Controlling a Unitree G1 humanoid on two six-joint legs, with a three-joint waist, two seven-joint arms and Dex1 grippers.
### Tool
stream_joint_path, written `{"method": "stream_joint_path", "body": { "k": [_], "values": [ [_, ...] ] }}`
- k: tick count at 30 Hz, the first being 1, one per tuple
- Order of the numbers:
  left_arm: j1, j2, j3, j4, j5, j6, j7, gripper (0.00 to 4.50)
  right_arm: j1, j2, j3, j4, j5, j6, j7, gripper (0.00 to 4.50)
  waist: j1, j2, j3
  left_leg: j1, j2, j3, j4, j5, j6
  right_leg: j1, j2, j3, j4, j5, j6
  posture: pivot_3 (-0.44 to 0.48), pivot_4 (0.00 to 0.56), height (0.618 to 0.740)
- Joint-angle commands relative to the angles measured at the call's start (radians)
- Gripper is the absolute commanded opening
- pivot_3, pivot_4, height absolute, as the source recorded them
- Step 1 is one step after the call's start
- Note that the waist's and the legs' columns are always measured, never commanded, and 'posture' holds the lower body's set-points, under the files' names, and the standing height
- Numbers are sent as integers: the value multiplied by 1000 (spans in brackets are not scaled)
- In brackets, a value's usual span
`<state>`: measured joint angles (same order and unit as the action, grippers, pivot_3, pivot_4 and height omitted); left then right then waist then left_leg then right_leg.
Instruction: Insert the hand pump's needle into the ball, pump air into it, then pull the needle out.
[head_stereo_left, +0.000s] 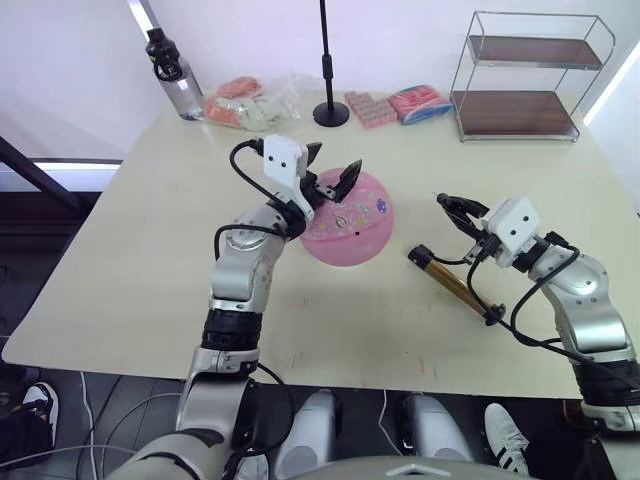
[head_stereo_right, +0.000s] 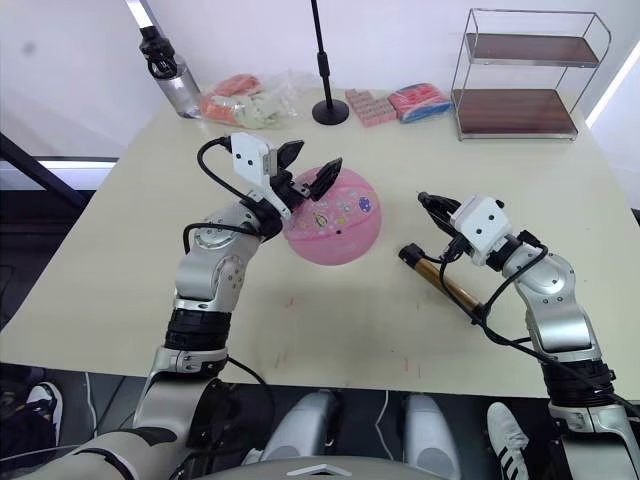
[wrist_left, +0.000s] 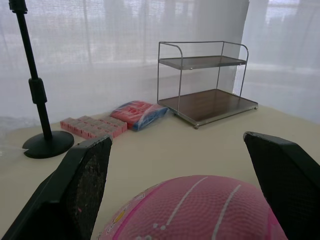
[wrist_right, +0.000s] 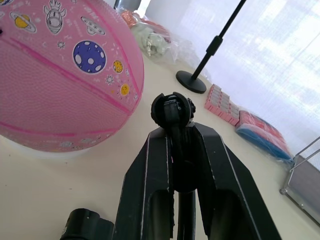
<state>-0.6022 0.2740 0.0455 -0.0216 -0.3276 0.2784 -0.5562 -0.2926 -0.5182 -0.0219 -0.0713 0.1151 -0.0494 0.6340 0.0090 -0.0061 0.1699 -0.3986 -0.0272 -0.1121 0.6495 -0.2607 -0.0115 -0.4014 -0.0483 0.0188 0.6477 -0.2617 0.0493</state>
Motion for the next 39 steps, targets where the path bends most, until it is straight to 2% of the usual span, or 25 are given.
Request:
{"method": "stream_joint_path", "body": {
  "k": [1, 8, 15, 19, 21, 29, 39],
  "values": [
    [0, 56, 30, -116, -81, 19, -88, 4500, -24, 3, -59, -17, 40, 3, -24, 49, -1, 0, 0, 0, 1, 1, 0, 0, 0, 0, 0, 1, 0, 0, 0, 0, 150, 740],
    [88, 197, 60, -216, -194, 48, -260, 4500, -20, 11, -123, -31, 98, 70, -70, 49, -16, 0, 0, 1, 1, 4, 0, 0, 0, -2, 0, 3, 4, 0, 0, 0, 150, 740],
    [282, 339, 95, -346, -395, 170, -455, 4500, -49, 37, -186, -46, 185, 192, -138, 49, -28, 1, 1, 3, 3, 9, 1, 0, 1, -4, 1, 8, 11, 0, 0, 0, 150, 740],
    [346, 400, 85, -370, -401, 170, -519, 4500, -50, 53, -203, -59, 226, 293, -181, 49, -26, 1, 2, 4, 3, 10, 1, -1, 3, -4, 1, 9, 14, 0, -1, 0, 150, 740],
    [376, 437, 69, -362, -353, 127, -568, 4500, -45, 65, -214, -58, 241, 360, -218, 49, -24, 1, 2, 4, 3, 10, 2, -2, 6, -4, 1, 9, 15, 0, -1, 0, 150, 740],
    [457, 463, 119, -360, -392, 115, -619, 4500, -38, 119, -315, -6, 317, 607, -383, 49, -25, 2, 2, 4, 4, 11, 2, -1, 7, -5, 1, 9, 15, 1, -2, 0, 150, 740],
    [521, 471, 145, -354, -378, 75, -643, 4500, -42, 122, -354, 73, 309, 616, -427, 49, -29, 2, 2, 4, 4, 19, 2, -2, 8, -5, 2, 11, 16, 1, -2, 0, 150, 740]
  ]
}}
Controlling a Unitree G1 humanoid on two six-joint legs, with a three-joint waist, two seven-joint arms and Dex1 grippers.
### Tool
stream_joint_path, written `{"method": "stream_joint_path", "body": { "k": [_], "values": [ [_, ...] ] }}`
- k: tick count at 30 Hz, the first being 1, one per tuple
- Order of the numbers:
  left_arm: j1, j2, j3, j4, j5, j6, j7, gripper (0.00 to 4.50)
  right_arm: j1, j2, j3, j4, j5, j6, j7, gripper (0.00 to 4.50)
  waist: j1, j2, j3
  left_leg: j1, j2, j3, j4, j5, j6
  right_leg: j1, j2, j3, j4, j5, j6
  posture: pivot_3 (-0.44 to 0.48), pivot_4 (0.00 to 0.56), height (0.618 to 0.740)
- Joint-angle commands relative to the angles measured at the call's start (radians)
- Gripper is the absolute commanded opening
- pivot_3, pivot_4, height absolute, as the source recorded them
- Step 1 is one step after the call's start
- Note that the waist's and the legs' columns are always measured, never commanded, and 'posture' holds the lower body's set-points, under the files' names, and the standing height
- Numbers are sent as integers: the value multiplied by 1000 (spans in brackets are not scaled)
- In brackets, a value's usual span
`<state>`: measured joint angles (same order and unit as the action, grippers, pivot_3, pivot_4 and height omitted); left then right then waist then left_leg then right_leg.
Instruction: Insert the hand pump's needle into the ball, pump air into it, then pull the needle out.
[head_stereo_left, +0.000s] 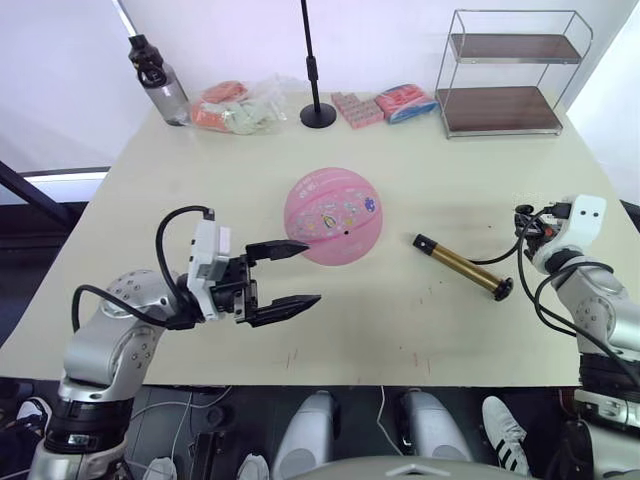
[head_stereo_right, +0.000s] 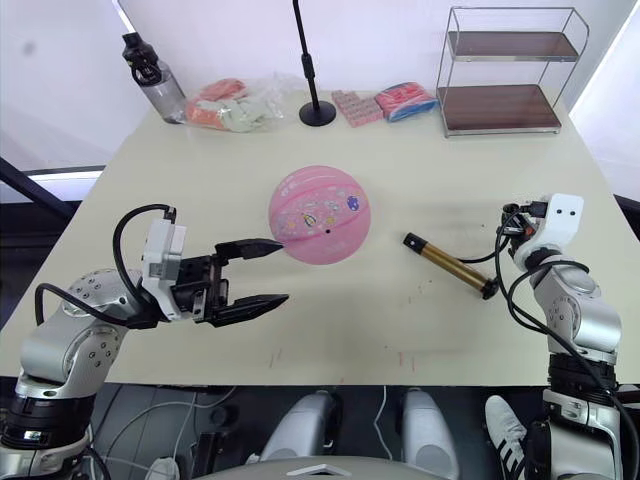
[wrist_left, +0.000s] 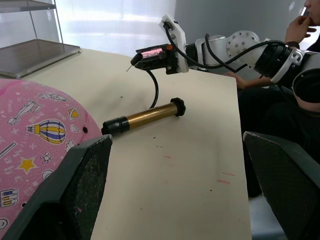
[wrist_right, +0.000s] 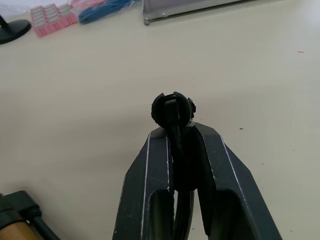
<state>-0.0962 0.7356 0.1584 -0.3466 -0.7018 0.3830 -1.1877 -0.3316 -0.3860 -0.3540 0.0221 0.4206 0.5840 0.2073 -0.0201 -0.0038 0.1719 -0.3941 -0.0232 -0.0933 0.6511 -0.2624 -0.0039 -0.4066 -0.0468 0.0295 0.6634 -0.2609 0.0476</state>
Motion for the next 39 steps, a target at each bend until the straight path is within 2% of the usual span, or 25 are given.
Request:
{"method": "stream_joint_path", "body": {
  "k": [1, 7, 8, 9, 10, 11, 22, 27, 31, 34, 39],
  "values": [
    [20, 9, 34, -28, -4, -33, -12, 4500, 0, -11, -27, -24, 8, -15, 4, 49, 0, 0, 0, 0, 0, 0, 0, 0, 0, 0, 0, 0, 0, 0, 0, 0, 150, 740],
    [51, 17, 37, -13, 8, -62, -31, 4500, 40, -39, -52, -53, 19, -8, 32, 2943, 1, 0, 0, 0, 0, 1, 0, 0, 0, 0, 0, 1, 0, 0, 0, 0, 150, 740],
    [54, 17, 40, -9, 9, -65, -32, 4500, 49, -46, -57, -60, 24, -6, 38, 3199, 1, 0, 0, 0, 0, 1, 0, 0, 0, 0, 0, 1, 0, 0, 0, 0, 150, 740],
    [57, 17, 41, -6, 10, -68, -33, 4500, 61, -56, -61, -68, 31, -7, 51, 3868, 1, 0, 0, 0, 0, 1, 0, 0, 1, 0, 0, 1, 0, 0, 0, 0, 150, 740],
    [60, 18, 44, -3, 11, -71, -34, 4500, 76, -69, -62, -77, 36, -10, 71, 4280, 1, 0, 0, 0, 0, 2, 0, 0, 1, 0, 0, 1, 0, 0, 0, 0, 150, 740],
    [65, 17, 47, 0, 11, -73, -35, 4500, 92, -81, -63, -84, 39, -13, 89, 4397, 2, 0, 0, 0, 0, 2, 0, 0, 1, 0, 0, 1, 0, 0, 0, 0, 150, 740],
    [187, 11, 107, 20, 34, -118, -27, 4500, 302, -197, -137, -73, 50, -75, 252, 4397, 2, 0, 0, 1, 1, 4, 0, -1, 2, 0, 0, 2, 0, 0, 0, 0, 150, 740],
    [250, -7, 146, 66, 78, -178, 1, 4500, 389, -227, -160, -52, 46, -239, 399, 4397, 2, 0, 0, 4, 2, 7, 1, -1, 3, 2, 0, 5, 0, 0, 0, 0, 150, 740],
    [302, -66, 194, 82, 91, -178, 112, 4500, 472, -245, -147, -18, 33, -407, 574, 4397, 3, 0, 0, 9, 3, 8, 1, -2, 4, 4, 1, 8, 0, 0, 1, 0, 150, 740],
    [318, -102, 217, 110, 118, -169, 203, 4500, 505, -253, -140, 37, 24, -494, 655, 4397, 3, 0, 0, 15, 3, 7, 1, -3, 5, 12, 1, 10, -1, 0, 1, 0, 150, 740],
    [362, -125, 262, 182, 143, -193, 257, 4500, 536, -267, -137, 161, 17, -664, 819, 4397, 2, 0, 0, 17, 4, 8, 2, -3, 5, 13, 1, 11, 0, 0, 1, 0, 150, 740]
  ]
}}
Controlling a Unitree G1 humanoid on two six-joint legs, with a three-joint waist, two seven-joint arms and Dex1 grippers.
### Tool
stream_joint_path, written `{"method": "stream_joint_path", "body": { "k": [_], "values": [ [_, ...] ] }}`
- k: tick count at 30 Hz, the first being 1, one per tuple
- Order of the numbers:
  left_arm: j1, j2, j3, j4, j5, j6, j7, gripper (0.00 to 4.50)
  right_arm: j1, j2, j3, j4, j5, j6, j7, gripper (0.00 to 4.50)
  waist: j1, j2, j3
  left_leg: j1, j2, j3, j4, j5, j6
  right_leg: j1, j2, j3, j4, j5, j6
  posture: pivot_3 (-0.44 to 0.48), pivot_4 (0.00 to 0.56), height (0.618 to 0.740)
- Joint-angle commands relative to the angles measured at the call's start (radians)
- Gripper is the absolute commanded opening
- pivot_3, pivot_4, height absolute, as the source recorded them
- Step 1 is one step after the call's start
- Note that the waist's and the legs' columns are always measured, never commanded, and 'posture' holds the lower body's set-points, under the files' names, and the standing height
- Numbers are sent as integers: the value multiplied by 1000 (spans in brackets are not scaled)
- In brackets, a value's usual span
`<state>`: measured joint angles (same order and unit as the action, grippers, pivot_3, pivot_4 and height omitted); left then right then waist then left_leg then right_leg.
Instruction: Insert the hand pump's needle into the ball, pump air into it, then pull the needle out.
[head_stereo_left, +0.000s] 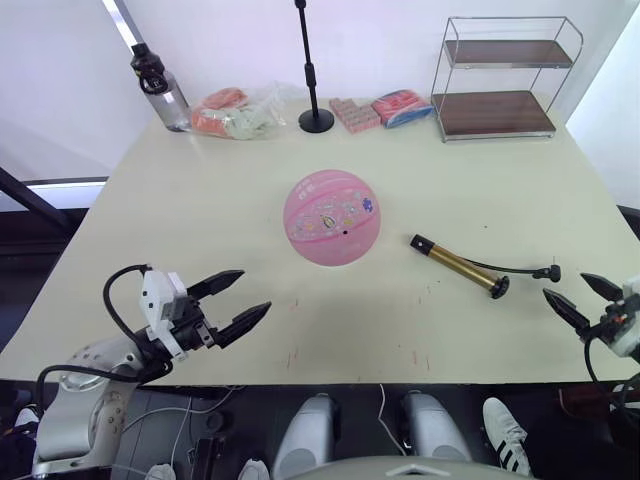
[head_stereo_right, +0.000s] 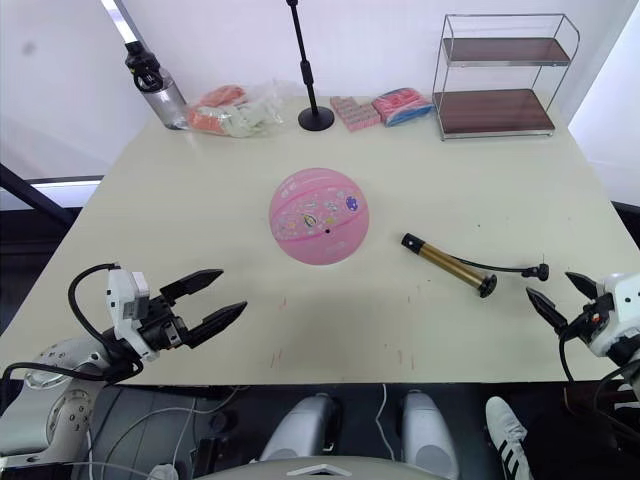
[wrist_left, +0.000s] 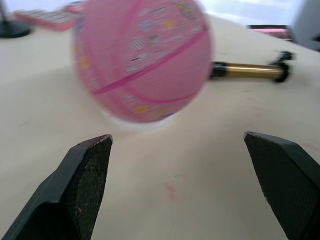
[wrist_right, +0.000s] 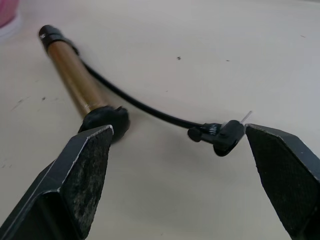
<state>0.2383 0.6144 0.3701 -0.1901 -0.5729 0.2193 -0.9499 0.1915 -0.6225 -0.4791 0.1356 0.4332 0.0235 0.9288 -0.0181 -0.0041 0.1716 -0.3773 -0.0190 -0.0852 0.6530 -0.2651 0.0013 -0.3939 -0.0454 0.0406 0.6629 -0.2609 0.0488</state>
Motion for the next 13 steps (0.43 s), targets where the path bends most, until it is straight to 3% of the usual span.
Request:
{"method": "stream_joint_path", "body": {
  "k": [1, 6, 13],
  "values": [
    [42, -2, 55, 38, 27, -38, 24, 4500, 14, -38, -12, 71, 7, -120, 125, 4397, 0, 0, 0, 0, 0, 0, 0, 0, 0, 0, 0, 0, 0, 0, 0, 0, 150, 740],
    [120, 18, 65, 125, 95, -118, -8, 4500, -10, -63, -11, 178, 9, -237, 233, 4397, -1, -1, 0, 0, 1, 2, 0, 0, 0, 0, 0, 1, 0, 0, 0, 0, 150, 740],
    [143, 19, 69, 186, 143, -199, -9, 4500, -53, -85, -8, 256, 29, -250, 298, 4397, 4, -1, -1, 1, 2, 2, 0, 0, 0, 0, 0, 1, 0, 0, -1, 0, 150, 740]
  ]
}}
